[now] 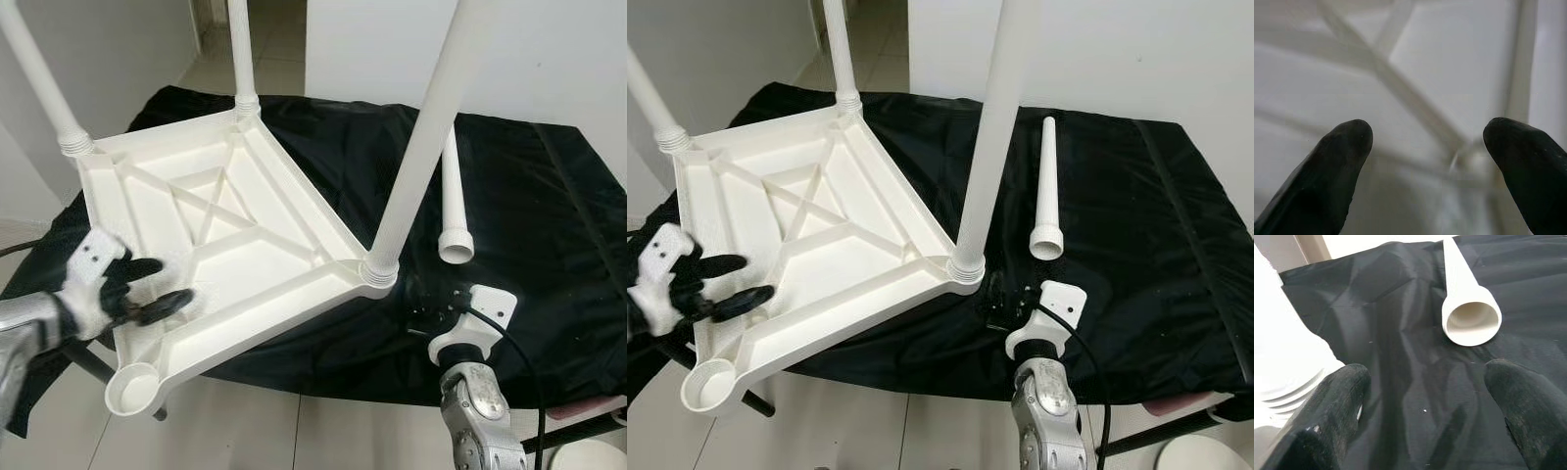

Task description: Building children table

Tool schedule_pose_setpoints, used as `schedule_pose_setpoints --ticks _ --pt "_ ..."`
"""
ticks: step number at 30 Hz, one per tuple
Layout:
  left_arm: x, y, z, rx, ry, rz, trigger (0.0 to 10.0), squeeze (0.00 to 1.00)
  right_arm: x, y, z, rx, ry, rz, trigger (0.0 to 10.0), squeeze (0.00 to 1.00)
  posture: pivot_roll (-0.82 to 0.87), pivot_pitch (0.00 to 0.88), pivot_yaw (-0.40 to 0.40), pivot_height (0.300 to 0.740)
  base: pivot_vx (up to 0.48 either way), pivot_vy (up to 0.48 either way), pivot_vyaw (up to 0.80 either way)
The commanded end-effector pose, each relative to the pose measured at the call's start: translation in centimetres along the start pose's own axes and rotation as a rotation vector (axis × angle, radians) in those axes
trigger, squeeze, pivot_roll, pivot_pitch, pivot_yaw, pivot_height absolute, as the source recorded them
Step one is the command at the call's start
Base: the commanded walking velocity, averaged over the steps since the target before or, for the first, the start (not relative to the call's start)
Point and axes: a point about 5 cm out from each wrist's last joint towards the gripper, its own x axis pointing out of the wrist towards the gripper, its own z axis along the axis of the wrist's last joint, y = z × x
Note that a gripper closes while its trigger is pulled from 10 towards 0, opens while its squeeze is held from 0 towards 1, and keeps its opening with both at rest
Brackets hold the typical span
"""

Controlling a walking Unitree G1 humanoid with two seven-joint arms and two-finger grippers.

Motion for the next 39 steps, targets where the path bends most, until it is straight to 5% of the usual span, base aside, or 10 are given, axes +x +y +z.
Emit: schedule_pose_setpoints --ticks 1,6,22,24,29,39 --pt "0.0 -1.5 -0.9 -0.005 0.040 -0.200 10.0 0.00 0.0 0.1 -0.4 0.014 0.014 0.003 10.0 0.00 -0.01 0.090 -0.015 0.740 0.000 0.000 0.00" --pt "0.8 -3.9 -1.2 -0.011 0.063 -0.268 10.0 0.00 0.1 0.2 -0.4 0.017 0.014 0.006 10.0 0.00 0.00 0.093 -0.018 0.740 0.000 0.000 0.00" --pt "5.2 -6.4 0.9 0.001 -0.109 -0.254 10.0 0.00 0.1 0.1 -0.3 0.021 0.009 -0.005 10.0 0.00 -0.02 0.089 -0.013 0.740 0.000 0.000 0.00" --pt "7.3 -7.2 2.0 -0.007 -0.189 -0.202 10.0 0.00 0.2 0.3 -0.2 0.024 0.005 -0.004 10.0 0.00 -0.03 0.086 -0.009 0.740 0.000 0.000 0.00" --pt "9.9 -7.5 3.3 -0.075 -0.279 -0.063 10.0 0.00 0.2 0.4 -0.1 0.026 0.001 -0.003 10.0 0.00 -0.04 0.087 -0.009 0.740 0.000 0.000 0.00" --pt "8.7 -6.7 3.5 -0.003 -0.322 -0.030 10.0 0.00 -0.1 0.2 -0.2 0.021 0.012 0.014 10.0 0.00 -0.04 0.082 -0.016 0.740 0.000 0.000 0.00"
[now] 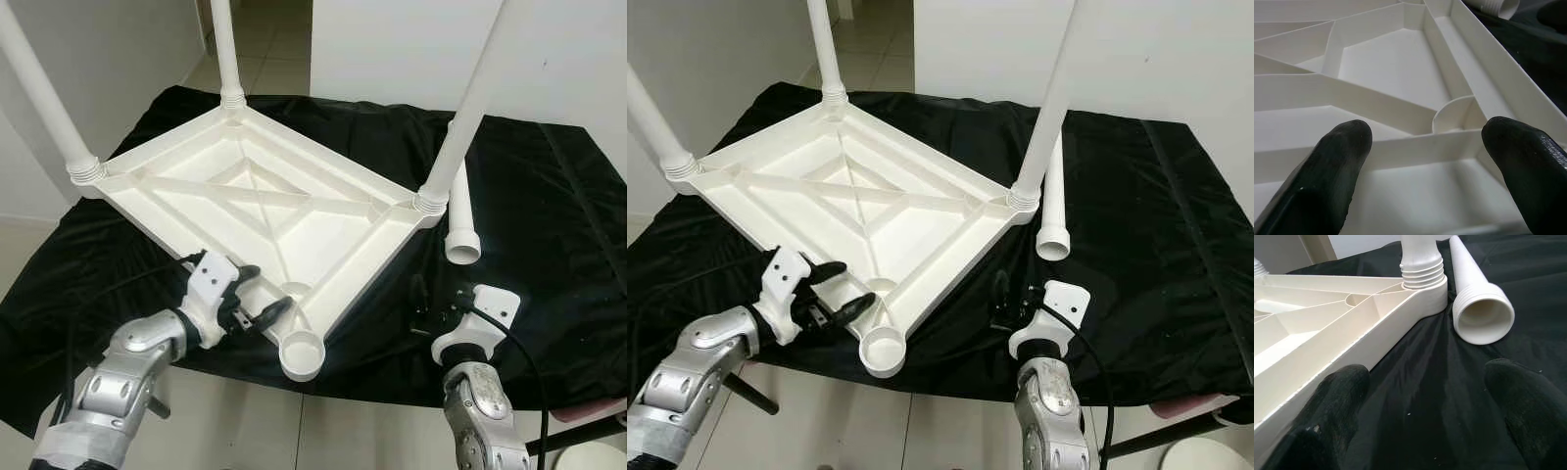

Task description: Building children table

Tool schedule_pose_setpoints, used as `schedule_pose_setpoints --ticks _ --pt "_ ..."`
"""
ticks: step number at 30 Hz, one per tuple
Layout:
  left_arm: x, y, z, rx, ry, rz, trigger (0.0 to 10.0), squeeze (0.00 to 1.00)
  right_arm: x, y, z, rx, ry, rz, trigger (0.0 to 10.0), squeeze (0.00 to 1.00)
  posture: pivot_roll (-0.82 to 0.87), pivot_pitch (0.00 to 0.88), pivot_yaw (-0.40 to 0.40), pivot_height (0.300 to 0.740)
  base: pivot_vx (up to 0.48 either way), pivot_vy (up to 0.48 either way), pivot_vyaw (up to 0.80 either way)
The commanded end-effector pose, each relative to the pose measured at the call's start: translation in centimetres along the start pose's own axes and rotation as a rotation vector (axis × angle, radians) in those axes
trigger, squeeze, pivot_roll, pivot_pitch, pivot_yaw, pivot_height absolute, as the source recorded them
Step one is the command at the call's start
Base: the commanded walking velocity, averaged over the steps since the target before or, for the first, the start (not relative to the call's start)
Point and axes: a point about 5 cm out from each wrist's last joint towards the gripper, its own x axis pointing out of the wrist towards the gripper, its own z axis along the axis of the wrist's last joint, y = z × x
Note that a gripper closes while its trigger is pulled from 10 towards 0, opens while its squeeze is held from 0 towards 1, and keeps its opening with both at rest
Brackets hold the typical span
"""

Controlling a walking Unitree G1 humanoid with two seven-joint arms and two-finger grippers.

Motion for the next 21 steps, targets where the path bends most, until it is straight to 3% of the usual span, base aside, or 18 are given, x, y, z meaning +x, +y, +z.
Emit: schedule_pose_setpoints --ticks 1,2,3,8,9,15,17,18,21 --pt "-0.8 0.7 0.0 0.024 0.019 0.006 10.0 0.00 -0.2 0.0 -0.2 0.009 0.015 0.010 10.0 0.00 -0.04 0.082 -0.016 0.740 0.000 0.000 0.00" --pt "-0.8 0.7 0.0 0.024 0.019 0.006 10.0 0.00 -0.2 0.0 -0.2 0.009 0.015 0.010 10.0 0.00 -0.04 0.082 -0.016 0.740 0.000 0.000 0.00" --pt "-2.1 1.7 0.3 0.093 0.055 -0.055 10.0 0.00 0.0 -0.1 -0.2 0.002 0.018 0.031 10.0 0.00 -0.03 0.069 -0.026 0.740 0.000 0.000 0.00" --pt "-2.5 1.9 0.5 0.112 0.066 -0.084 10.0 0.00 0.1 0.0 -0.2 0.000 0.018 0.038 10.0 0.00 -0.03 0.069 -0.026 0.740 0.000 0.000 0.00" --pt "-2.7 1.9 0.6 0.116 0.081 -0.138 10.0 1.00 0.1 0.0 -0.2 0.004 0.018 0.054 10.0 0.00 -0.02 0.060 -0.033 0.740 0.000 0.000 0.00" --pt "-2.4 1.9 0.7 0.169 0.114 -0.217 10.0 1.00 0.0 0.1 -0.1 0.019 0.004 0.098 10.0 0.00 -0.01 0.049 -0.034 0.740 0.000 0.000 0.00" --pt "-1.6 2.4 0.4 0.237 0.157 -0.277 10.0 0.00 0.3 0.1 0.3 0.031 -0.014 0.124 10.0 0.00 -0.02 0.040 -0.029 0.740 0.000 0.000 0.00" --pt "-0.9 3.0 0.4 0.270 0.177 -0.300 10.0 0.00 0.6 0.0 0.6 0.034 -0.028 0.124 10.0 0.00 -0.02 0.036 -0.029 0.740 0.000 0.000 0.00" --pt "-0.8 3.1 0.4 0.275 0.181 -0.304 10.0 0.00 0.7 0.0 0.7 0.035 -0.031 0.122 10.0 0.00 -0.02 0.036 -0.029 0.740 0.000 0.000 0.00"
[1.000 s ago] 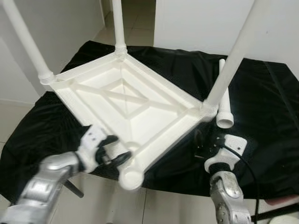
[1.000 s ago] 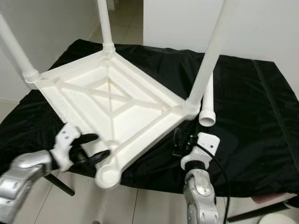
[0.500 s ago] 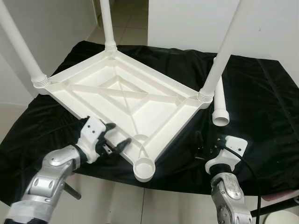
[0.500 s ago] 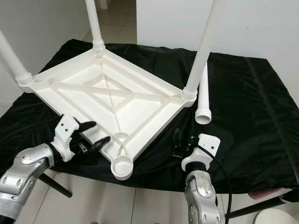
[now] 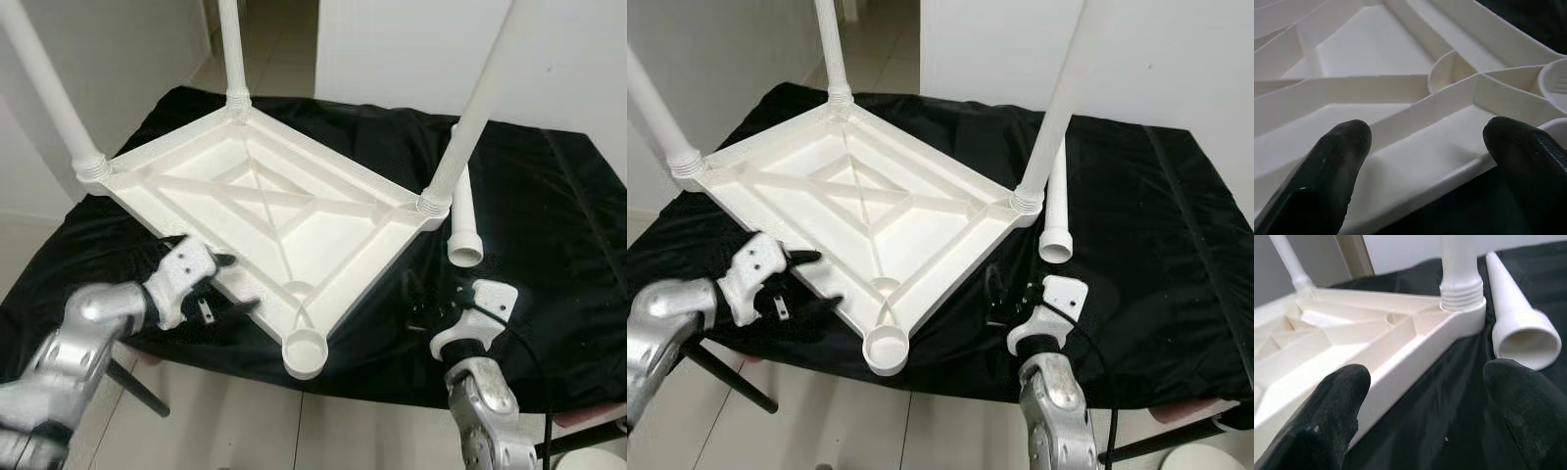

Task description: Building children table

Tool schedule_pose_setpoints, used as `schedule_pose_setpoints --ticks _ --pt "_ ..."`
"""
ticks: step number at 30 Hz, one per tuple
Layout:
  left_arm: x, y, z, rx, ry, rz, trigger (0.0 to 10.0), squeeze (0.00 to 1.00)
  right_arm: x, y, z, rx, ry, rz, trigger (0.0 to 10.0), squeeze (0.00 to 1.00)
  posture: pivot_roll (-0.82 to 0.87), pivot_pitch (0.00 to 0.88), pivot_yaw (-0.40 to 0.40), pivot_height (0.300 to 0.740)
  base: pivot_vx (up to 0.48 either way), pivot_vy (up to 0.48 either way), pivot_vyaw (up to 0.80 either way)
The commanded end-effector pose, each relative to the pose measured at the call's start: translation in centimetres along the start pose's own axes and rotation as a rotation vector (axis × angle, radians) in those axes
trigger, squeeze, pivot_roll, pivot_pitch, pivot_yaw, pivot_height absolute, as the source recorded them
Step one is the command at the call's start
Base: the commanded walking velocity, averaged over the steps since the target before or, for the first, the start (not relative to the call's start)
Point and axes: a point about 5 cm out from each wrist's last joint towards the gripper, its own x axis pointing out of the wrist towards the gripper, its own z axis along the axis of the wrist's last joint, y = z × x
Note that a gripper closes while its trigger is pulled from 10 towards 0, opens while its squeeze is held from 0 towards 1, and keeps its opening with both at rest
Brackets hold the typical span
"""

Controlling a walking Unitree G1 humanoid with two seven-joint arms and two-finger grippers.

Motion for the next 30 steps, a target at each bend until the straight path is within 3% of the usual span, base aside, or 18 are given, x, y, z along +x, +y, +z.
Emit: schedule_pose_setpoints --ticks 1,6,18,30 --pt "0.0 -0.3 -0.6 0.000 0.030 -0.031 10.0 0.00 -0.1 -0.3 -0.3 0.010 0.008 -0.008 10.0 0.00 -0.02 0.036 -0.029 0.740 0.000 0.000 0.00" --pt "1.2 0.8 -0.3 0.069 0.045 -0.078 10.0 0.00 -0.1 -0.3 0.0 0.012 -0.009 -0.010 10.0 0.00 -0.05 0.021 -0.013 0.740 0.000 0.000 0.00" --pt "4.3 2.7 -0.2 0.101 0.071 -0.124 10.0 0.00 -0.7 -0.4 0.0 0.015 -0.017 -0.033 10.0 0.00 -0.10 0.011 0.020 0.740 0.000 0.000 0.00" --pt "4.9 2.6 -0.7 0.136 0.105 -0.167 10.0 0.00 -1.0 -0.3 -0.1 0.016 -0.013 -0.035 10.0 0.00 -0.11 0.028 0.033 0.740 0.000 0.000 0.00"
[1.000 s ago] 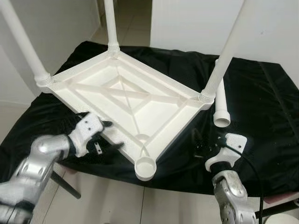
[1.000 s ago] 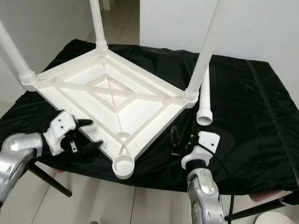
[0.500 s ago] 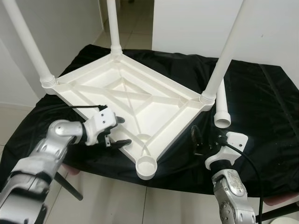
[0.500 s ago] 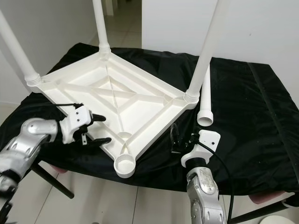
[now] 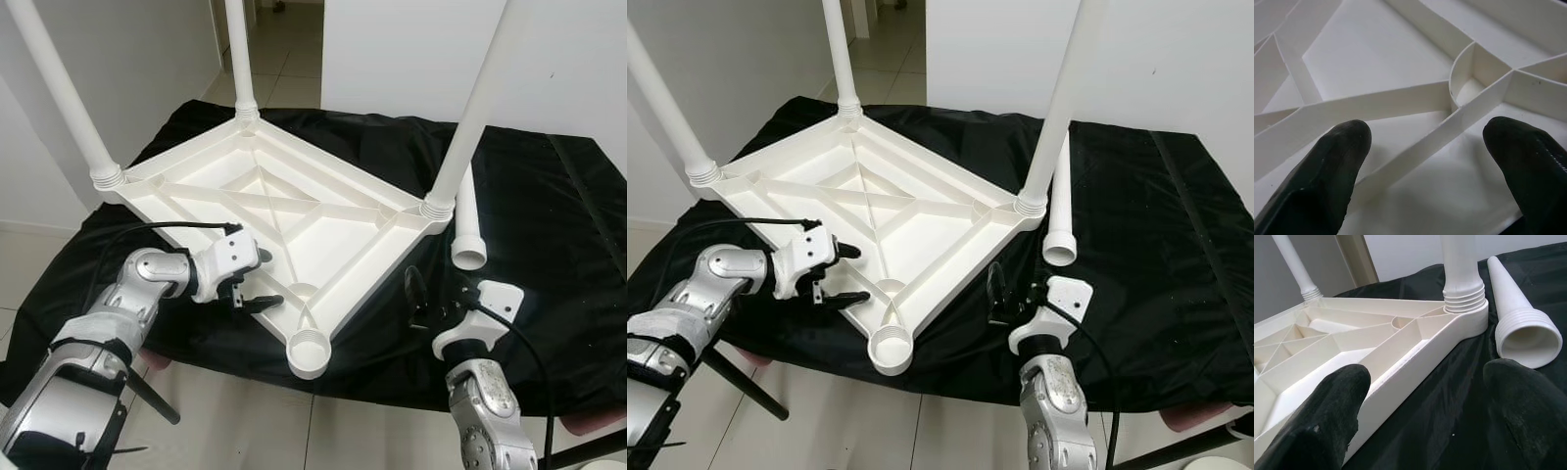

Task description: Building children table

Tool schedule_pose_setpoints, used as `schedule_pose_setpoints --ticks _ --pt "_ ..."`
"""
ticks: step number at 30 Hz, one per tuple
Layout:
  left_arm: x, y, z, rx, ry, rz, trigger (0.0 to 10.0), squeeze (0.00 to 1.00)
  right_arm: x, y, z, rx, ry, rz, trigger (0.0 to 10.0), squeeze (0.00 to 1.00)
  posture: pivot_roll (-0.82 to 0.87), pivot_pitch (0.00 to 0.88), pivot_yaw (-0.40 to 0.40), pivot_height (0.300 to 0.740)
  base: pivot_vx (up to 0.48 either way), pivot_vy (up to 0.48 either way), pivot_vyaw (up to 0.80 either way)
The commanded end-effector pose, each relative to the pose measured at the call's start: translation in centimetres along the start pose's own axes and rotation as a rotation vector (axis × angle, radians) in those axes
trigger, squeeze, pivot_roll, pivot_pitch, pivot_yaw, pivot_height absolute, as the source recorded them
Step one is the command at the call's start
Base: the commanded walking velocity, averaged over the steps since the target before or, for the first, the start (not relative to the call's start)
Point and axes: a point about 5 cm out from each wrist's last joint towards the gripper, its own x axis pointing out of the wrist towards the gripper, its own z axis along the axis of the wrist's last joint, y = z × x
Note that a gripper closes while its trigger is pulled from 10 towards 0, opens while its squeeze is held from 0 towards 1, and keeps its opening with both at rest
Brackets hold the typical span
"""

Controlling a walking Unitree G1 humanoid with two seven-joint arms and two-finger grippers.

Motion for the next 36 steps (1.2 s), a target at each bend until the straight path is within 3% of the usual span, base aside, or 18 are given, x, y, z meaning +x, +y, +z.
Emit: schedule_pose_setpoints --ticks 1,18,29,30,31,32,34,35,36 --pt "0.1 -0.4 -0.4 0.020 0.041 -0.079 10.0 0.00 -0.3 -0.1 0.1 0.009 -0.008 -0.014 10.0 0.00 -0.11 0.033 0.035 0.740 0.000 0.000 0.00" --pt "2.3 0.3 -1.1 -0.013 0.228 -0.067 10.0 0.00 -1.2 -0.2 0.2 0.004 0.011 -0.046 10.0 0.00 -0.14 0.102 0.058 0.740 0.000 0.000 0.00" --pt "2.7 0.5 -1.1 -0.008 0.268 -0.069 10.0 0.00 -1.1 -0.1 0.4 0.004 0.010 -0.055 10.0 0.00 -0.14 0.123 0.067 0.740 0.000 0.000 0.00" --pt "2.7 0.6 -1.0 -0.010 0.265 -0.075 6.5 0.00 -1.0 -0.2 0.4 0.002 0.008 -0.058 10.0 0.00 -0.14 0.131 0.074 0.740 0.000 0.000 0.00" --pt "2.7 0.6 -0.9 -0.015 0.260 -0.078 4.8 0.00 -1.0 -0.2 0.5 0.001 0.006 -0.062 10.0 0.00 -0.14 0.131 0.074 0.740 0.000 0.000 0.00" --pt "2.7 0.7 -0.8 -0.025 0.257 -0.085 1.3 0.00 -1.0 -0.2 0.5 0.001 0.005 -0.066 10.0 0.00 -0.14 0.133 0.077 0.740 0.000 0.000 0.00" --pt "2.6 0.7 -0.8 -0.023 0.261 -0.092 1.3 0.00 -1.0 -0.3 0.5 0.002 0.005 -0.070 10.0 0.00 -0.14 0.133 0.077 0.740 0.000 0.000 0.00" --pt "2.5 0.8 -0.8 -0.026 0.260 -0.093 0.0 0.00 -1.0 -0.3 0.5 0.003 0.004 -0.072 10.0 0.00 -0.14 0.137 0.080 0.740 0.000 0.000 0.00" --pt "2.5 0.8 -0.8 -0.027 0.261 -0.090 0.0 0.00 -1.0 -0.3 0.5 0.003 0.005 -0.074 10.0 0.00 -0.14 0.139 0.079 0.740 0.000 0.000 0.00"
